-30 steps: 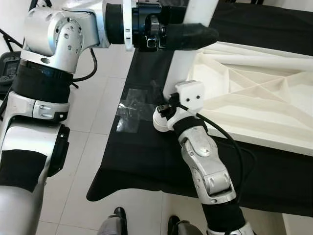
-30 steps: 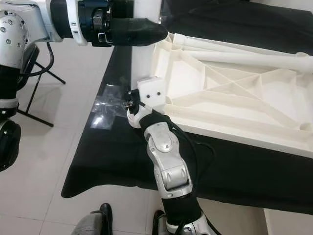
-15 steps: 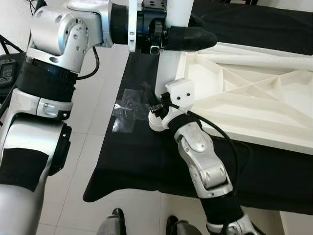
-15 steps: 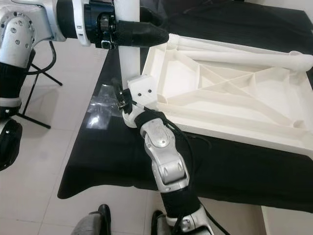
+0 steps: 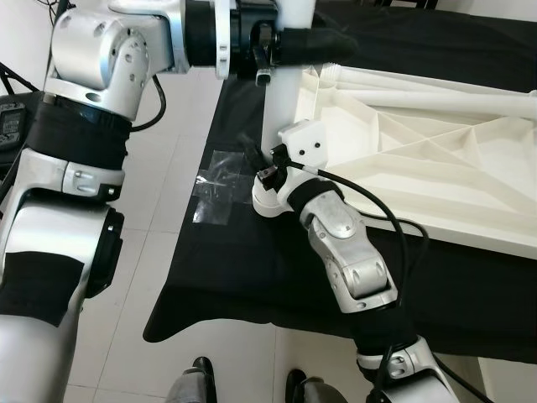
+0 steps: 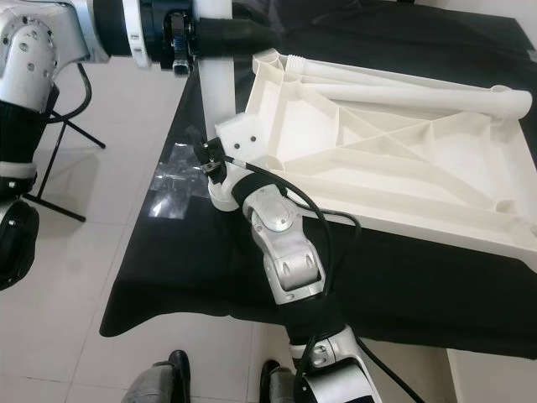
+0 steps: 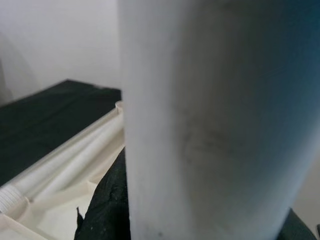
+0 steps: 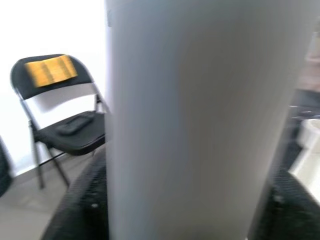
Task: Building children table
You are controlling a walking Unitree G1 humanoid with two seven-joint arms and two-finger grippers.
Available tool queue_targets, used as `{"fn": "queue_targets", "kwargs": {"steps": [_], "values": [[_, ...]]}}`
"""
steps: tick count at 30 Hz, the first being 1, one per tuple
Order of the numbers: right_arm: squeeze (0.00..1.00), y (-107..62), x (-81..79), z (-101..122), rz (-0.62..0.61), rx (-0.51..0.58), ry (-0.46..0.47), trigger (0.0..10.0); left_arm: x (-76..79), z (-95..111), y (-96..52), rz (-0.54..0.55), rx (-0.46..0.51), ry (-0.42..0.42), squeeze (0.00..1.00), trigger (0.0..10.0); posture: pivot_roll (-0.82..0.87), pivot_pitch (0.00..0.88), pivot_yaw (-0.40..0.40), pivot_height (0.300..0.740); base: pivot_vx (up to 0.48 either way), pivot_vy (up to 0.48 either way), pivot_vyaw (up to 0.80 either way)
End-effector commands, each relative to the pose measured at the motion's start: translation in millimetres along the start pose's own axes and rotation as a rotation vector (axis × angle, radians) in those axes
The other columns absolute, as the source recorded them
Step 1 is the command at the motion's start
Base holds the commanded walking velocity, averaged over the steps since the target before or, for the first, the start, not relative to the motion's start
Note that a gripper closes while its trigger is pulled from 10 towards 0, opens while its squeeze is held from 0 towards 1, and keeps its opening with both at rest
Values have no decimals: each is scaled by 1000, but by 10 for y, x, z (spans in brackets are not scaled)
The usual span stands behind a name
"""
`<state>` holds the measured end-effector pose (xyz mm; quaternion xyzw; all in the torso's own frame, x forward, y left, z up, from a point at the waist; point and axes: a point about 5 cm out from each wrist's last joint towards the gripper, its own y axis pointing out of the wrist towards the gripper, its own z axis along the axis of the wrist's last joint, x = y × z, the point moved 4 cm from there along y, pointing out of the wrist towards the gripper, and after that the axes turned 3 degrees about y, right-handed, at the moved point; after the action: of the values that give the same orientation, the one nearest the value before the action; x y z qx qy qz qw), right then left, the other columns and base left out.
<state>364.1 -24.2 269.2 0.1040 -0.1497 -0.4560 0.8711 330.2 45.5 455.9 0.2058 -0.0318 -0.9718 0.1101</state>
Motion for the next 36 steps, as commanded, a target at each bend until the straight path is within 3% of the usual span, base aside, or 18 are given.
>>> {"fn": "queue_targets", "kwargs": {"steps": [1, 7, 8, 10, 13, 15, 21, 22, 23, 24, 31, 36], "values": [[1000, 42, 16, 60, 28, 24, 29, 10000, 103, 139, 13, -90, 65, 11, 0, 0, 80, 256, -23, 740, 0, 0, 0], [945, 92, 69, 149, 80, 47, 64, 10000, 187, 178, -14, -171, 93, 14, 0, 0, 81, 255, -25, 740, 0, 0, 0], [0, 136, 49, 264, 207, 71, 70, 10000, 318, 178, -54, -293, 106, 28, 0, 0, 75, 253, -25, 740, 0, 0, 0], [0, 152, 40, 304, 259, 77, 65, 10000, 378, 170, -69, -346, 107, 33, 0, 0, 75, 253, -25, 740, 0, 0, 0], [0, 200, -29, 392, 397, 78, 176, 10000, 534, 190, -91, -500, 131, 15, 0, 0, 75, 251, -30, 740, 0, 0, 0], [0, 205, -44, 405, 420, 79, 195, 10000, 553, 195, -94, -523, 137, 9, 0, 0, 75, 251, -30, 740, 0, 0, 0], [0, 143, -336, 511, 667, 98, 261, 10000, 668, 236, -200, -701, 151, -90, 0, 0, 73, 245, -36, 740, 0, 0, 0], [0, 117, -395, 527, 712, 100, 281, 3882, 693, 248, -215, -730, 164, -112, 0, 0, 72, 246, -37, 740, 0, 0, 0], [0, 117, -395, 527, 712, 100, 281, 3882, 693, 248, -215, -730, 164, -112, 0, 0, 72, 246, -37, 740, 0, 0, 0], [0, 80, -455, 545, 774, 108, 302, 0, 737, 279, -249, -773, 194, -143, 0, 0, 72, 246, -40, 740, 0, 0, 0], [0, 36, -478, 567, 842, 126, 304, 0, 775, 346, -324, -822, 262, -201, 0, 0, 65, 250, -46, 740, 0, 0, 0], [0, 5, -488, 550, 872, 110, 283, 0, 807, 332, -339, -841, 253, -219, 0, 0, 61, 254, -49, 740, 0, 0, 0]]}}
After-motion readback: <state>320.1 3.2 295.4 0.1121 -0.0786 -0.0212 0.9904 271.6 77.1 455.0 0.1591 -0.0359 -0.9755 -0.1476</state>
